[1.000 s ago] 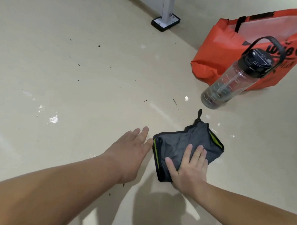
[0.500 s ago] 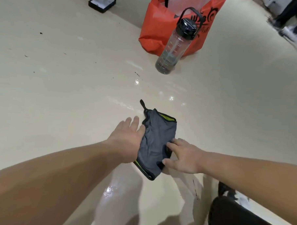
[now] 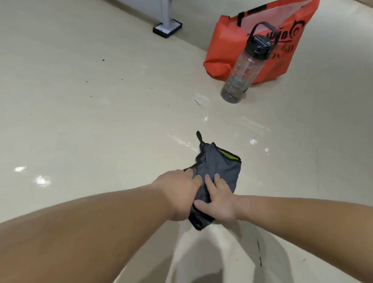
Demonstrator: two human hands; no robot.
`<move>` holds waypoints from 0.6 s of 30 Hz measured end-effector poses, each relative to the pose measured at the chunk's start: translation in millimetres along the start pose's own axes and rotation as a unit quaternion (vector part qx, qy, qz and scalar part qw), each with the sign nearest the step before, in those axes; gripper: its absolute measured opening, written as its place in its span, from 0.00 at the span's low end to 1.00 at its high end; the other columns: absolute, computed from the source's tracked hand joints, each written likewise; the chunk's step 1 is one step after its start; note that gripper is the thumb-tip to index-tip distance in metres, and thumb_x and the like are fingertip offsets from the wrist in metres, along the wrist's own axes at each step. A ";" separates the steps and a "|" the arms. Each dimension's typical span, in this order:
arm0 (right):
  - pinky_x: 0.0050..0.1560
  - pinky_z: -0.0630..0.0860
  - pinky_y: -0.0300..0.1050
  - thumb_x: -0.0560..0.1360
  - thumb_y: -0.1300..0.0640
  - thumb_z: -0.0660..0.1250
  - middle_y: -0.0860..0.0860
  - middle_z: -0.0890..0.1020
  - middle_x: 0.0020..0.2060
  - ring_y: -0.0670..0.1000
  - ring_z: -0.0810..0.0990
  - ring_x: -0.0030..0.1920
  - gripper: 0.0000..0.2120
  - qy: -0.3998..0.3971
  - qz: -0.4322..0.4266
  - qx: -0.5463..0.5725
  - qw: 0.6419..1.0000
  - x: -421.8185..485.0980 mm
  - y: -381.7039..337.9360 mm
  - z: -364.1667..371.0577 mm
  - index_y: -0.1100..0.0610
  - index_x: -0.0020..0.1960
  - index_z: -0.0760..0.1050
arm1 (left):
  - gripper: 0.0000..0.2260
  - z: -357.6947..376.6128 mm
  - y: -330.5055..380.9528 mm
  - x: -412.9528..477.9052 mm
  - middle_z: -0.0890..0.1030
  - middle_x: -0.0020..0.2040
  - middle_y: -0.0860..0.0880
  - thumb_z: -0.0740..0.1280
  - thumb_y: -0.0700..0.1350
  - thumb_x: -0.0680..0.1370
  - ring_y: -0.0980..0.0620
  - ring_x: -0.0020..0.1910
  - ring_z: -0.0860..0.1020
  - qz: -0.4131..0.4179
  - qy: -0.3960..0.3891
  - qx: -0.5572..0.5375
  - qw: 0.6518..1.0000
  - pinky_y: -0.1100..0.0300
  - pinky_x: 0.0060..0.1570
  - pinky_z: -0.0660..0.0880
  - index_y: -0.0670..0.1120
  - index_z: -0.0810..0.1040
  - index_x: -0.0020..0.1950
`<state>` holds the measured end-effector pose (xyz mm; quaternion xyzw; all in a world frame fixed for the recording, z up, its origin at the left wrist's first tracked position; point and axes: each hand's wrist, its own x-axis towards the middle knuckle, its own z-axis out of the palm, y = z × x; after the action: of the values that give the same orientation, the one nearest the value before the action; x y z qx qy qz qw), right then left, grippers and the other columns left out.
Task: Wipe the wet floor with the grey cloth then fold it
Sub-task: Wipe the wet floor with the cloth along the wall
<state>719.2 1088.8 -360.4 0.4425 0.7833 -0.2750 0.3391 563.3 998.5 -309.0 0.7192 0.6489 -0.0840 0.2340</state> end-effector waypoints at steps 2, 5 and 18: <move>0.80 0.36 0.55 0.80 0.31 0.52 0.56 0.29 0.79 0.57 0.28 0.79 0.46 0.011 -0.010 0.014 1.000 14.5 8.5 12.6 0.52 0.81 0.29 | 0.24 1.8 4.3 8.5 0.69 0.64 0.46 0.65 0.45 0.79 0.45 0.61 0.72 -0.035 -0.012 0.005 0.999 0.56 0.53 0.72 0.47 0.62 0.73; 0.79 0.32 0.53 0.79 0.29 0.46 0.54 0.26 0.78 0.54 0.24 0.77 0.44 0.067 -0.034 0.030 0.997 31.1 21.6 28.8 0.49 0.80 0.27 | 0.19 0.1 13.2 30.9 0.69 0.61 0.46 0.64 0.44 0.77 0.46 0.59 0.72 -0.072 0.001 0.006 0.997 0.57 0.51 0.68 0.46 0.65 0.68; 0.79 0.32 0.55 0.74 0.22 0.42 0.53 0.27 0.79 0.54 0.26 0.79 0.48 0.159 0.040 0.019 0.986 97.8 201.7 -74.2 0.48 0.81 0.28 | 0.29 6.0 113.0 152.6 0.52 0.79 0.40 0.57 0.45 0.78 0.43 0.74 0.59 -0.167 0.063 -0.072 0.981 0.51 0.74 0.60 0.45 0.55 0.79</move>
<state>838.2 1284.7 -416.6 0.5181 0.8036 -0.2019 0.2122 696.3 1126.8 -353.3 0.5860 0.7775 -0.0298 0.2263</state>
